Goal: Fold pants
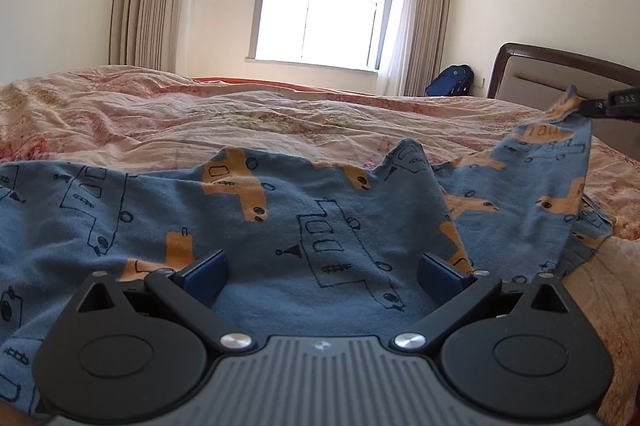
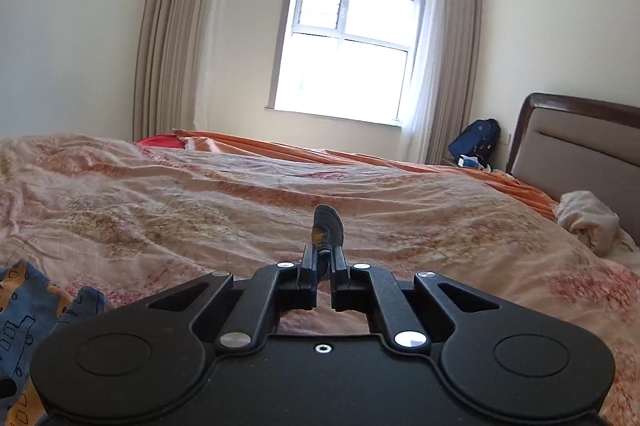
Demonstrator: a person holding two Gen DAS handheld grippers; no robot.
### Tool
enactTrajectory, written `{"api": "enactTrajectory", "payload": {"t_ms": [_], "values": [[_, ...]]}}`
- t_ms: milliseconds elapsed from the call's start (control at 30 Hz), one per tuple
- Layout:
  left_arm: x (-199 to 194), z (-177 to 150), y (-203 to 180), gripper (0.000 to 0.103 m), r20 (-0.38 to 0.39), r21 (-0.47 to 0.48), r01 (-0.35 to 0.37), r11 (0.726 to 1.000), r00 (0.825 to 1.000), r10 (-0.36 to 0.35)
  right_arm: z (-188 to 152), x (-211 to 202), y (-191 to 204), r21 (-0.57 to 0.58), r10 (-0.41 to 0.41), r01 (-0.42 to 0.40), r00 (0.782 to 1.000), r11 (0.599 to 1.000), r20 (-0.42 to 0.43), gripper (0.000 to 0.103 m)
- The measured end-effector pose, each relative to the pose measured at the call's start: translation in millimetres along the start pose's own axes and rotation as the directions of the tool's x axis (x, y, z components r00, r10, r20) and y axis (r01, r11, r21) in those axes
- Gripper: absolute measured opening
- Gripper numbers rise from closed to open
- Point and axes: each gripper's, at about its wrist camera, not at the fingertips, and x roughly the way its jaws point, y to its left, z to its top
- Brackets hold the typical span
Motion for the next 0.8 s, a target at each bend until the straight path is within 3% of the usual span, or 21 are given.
{"api": "enactTrajectory", "payload": {"t_ms": [100, 133, 267, 433, 467, 800], "values": [[1, -1, -4, 0.103, -0.003, 0.027, -0.015, 1.0, 1.0, 0.015, -29, -24, -31, 0.097, -0.049, 0.052, 0.998, 0.994, -0.034, 0.006], [1, -1, -5, 0.103, -0.004, 0.033, -0.02, 0.999, 1.0, 0.02, -40, -28, -39, 0.129, -0.061, 0.067, 0.997, 0.989, -0.048, 0.001], [1, 4, -4, 0.103, -0.026, 0.02, -0.02, 1.0, 0.999, 0.021, -79, -31, -63, 0.288, -0.041, 0.069, 0.994, 0.955, -0.104, 0.003], [-1, 8, 0, 0.103, -0.04, -0.013, -0.025, 1.0, 0.999, 0.025, -102, -30, -71, 0.396, 0.014, 0.03, 0.994, 0.918, -0.108, 0.043], [-1, 8, 1, 0.103, -0.039, -0.017, -0.028, 0.999, 0.999, 0.027, -104, -29, -72, 0.406, 0.017, 0.03, 0.994, 0.914, -0.111, 0.046], [-5, 11, -8, 0.103, -0.03, 0.008, -0.064, 0.998, 0.997, 0.064, -115, -13, -76, 0.488, 0.086, -0.013, 0.988, 0.873, -0.128, 0.048]]}}
